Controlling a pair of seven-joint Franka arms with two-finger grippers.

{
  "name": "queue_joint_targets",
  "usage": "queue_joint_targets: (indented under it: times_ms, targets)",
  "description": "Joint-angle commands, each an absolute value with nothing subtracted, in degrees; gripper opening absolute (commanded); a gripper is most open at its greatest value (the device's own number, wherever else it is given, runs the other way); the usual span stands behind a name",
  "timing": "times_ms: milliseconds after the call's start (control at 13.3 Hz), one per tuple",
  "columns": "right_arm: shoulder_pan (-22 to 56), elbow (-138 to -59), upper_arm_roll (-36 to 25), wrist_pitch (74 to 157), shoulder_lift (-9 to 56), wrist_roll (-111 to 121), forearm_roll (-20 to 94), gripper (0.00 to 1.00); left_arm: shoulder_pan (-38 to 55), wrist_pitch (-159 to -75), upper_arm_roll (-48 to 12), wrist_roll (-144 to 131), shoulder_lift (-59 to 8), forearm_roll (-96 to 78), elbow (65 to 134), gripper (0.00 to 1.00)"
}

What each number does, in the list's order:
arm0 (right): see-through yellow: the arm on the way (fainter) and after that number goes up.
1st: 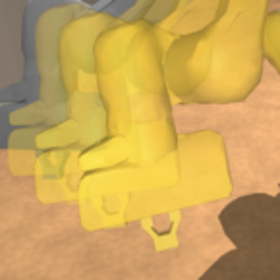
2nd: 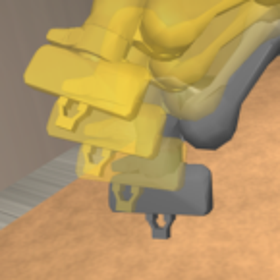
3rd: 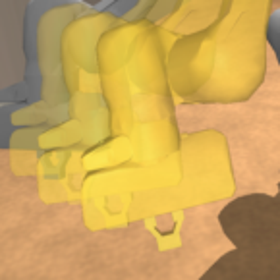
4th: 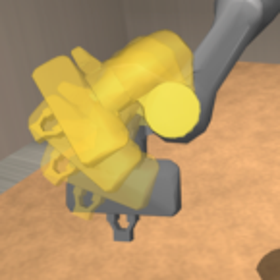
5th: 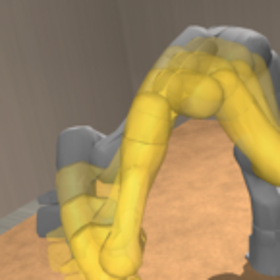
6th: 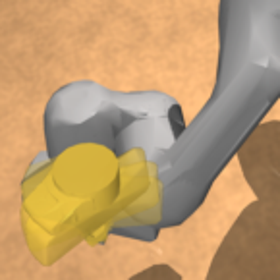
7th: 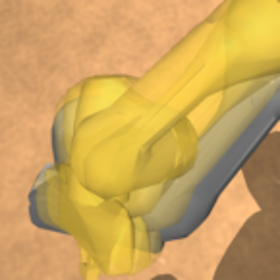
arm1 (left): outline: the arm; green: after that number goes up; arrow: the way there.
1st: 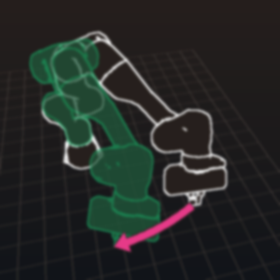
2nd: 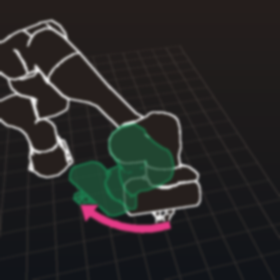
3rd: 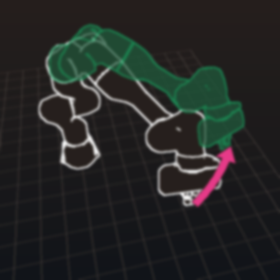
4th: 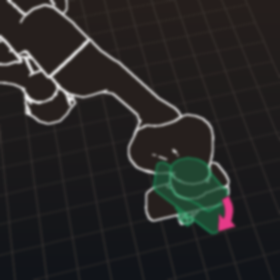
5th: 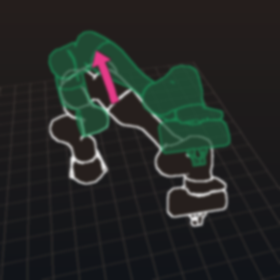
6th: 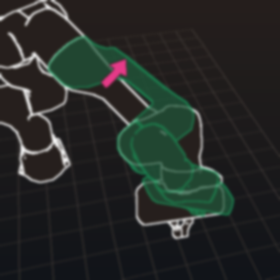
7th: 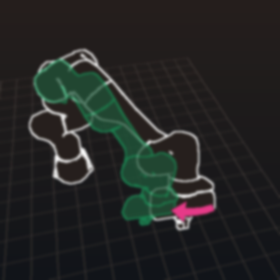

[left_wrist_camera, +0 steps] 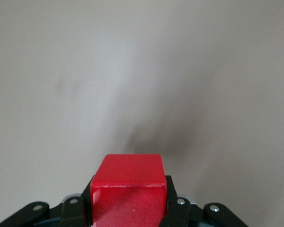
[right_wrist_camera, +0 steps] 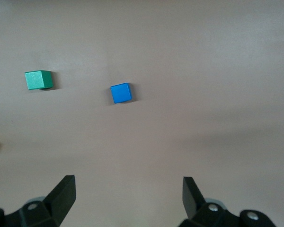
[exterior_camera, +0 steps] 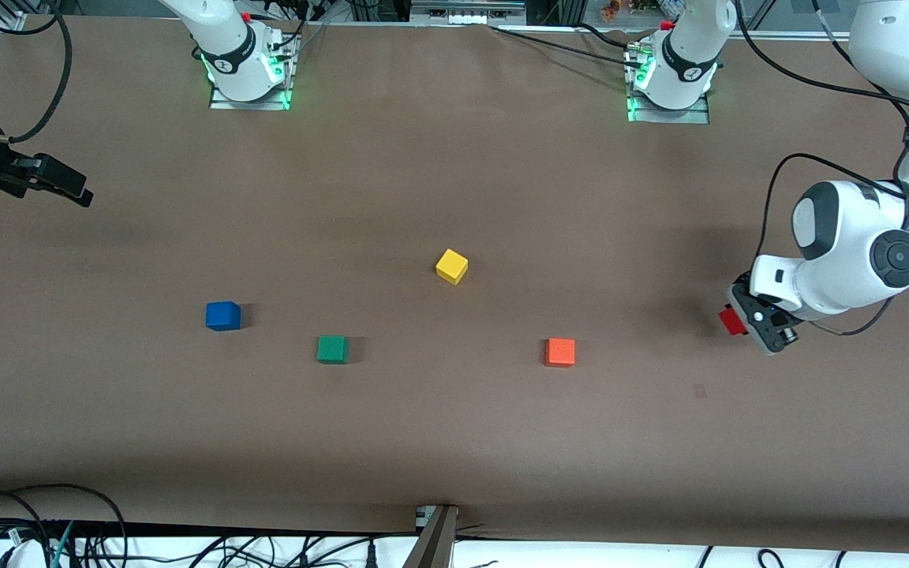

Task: Pass red block to right arm, stack on blue
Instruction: 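Lift the red cube with the left gripper toward the table middle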

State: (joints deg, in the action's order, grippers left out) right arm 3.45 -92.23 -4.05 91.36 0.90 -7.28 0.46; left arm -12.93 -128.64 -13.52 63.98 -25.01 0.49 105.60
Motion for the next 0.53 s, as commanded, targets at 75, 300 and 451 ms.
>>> queue_joint_targets:
  times_ms: [75,300,451]
  targets:
    - [3.6,-91.32,-4.13,91.14,1.14,-7.47,-0.18,1.0,-13.45,-127.0,-18.18,73.54,-25.4,-14.9,100.91,0.12]
    - [3.6,-91.32,-4.13,91.23,1.14,-7.47,-0.18,1.0,-13.62,-126.83,-24.68,76.19,-25.66,-25.28,100.46,0.1]
    - [3.6,-91.32,-4.13,91.23,1.14,-7.47,-0.18,1.0,-13.54,-126.91,-28.89,81.27,-26.1,-35.54,100.37,0.11]
